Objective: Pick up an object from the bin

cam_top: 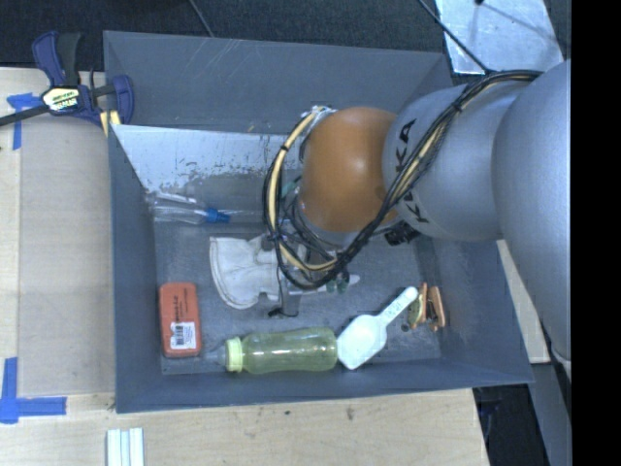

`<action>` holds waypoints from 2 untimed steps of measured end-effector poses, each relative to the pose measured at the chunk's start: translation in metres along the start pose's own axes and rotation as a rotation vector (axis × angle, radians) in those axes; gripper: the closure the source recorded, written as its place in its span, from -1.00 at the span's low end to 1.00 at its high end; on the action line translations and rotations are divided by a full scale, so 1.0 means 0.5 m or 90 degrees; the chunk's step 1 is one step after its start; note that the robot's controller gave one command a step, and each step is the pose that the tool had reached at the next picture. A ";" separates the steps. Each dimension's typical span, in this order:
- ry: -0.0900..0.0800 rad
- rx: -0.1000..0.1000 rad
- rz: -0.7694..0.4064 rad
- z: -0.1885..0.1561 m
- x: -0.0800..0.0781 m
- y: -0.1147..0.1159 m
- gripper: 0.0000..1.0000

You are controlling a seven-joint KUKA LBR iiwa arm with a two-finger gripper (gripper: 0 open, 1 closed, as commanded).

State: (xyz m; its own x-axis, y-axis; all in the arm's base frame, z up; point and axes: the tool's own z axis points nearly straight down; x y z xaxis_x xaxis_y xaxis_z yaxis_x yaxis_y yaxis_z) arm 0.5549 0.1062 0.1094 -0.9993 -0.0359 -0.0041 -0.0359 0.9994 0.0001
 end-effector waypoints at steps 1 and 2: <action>-0.001 -0.001 0.022 0.062 0.011 0.005 1.00; -0.001 -0.001 0.023 0.062 0.011 0.005 1.00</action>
Offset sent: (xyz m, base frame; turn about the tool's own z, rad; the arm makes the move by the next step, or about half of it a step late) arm 0.0000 0.0000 0.0000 0.0000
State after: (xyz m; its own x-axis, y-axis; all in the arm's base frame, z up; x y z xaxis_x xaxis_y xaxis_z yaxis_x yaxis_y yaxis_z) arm 0.5493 0.1083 0.0783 -1.0000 0.0001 -0.0049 0.0001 1.0000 0.0016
